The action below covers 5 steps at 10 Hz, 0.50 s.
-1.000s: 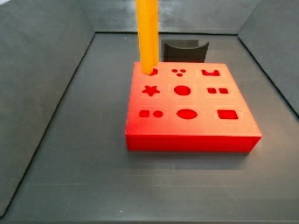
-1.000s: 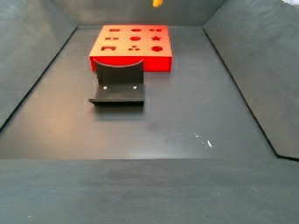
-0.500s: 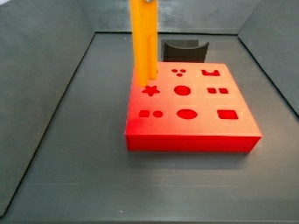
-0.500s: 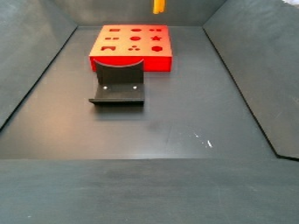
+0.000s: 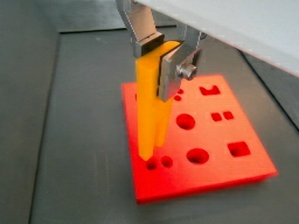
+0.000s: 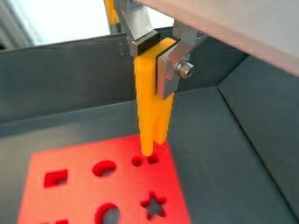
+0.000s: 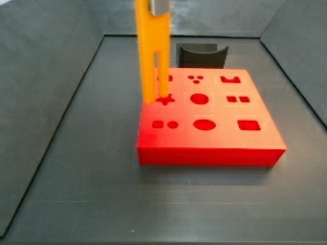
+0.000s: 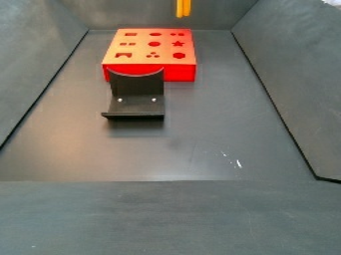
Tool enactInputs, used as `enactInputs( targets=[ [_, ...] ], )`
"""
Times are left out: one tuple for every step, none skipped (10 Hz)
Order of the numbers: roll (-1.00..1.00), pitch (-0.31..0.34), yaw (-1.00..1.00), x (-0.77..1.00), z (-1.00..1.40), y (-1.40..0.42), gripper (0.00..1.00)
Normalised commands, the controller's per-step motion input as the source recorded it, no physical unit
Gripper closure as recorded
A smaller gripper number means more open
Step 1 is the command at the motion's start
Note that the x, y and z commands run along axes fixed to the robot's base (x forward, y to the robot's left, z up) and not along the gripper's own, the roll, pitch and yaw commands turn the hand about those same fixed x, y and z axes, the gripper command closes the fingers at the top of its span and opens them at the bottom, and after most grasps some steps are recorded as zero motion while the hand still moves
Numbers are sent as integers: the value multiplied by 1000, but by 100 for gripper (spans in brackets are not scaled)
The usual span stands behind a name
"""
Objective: Insert the square-circle object.
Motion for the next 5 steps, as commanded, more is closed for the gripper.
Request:
enactInputs(
  targets=[
    [133,101,-589,246,-226,-177,100],
    [136,109,-714,86,-194,-83,100],
    [131,117,-746,49,-149,-29,100],
    [129,114,-729,89,-100,-20,100],
    [96,80,-789,63,-20,-20,100]
  ],
)
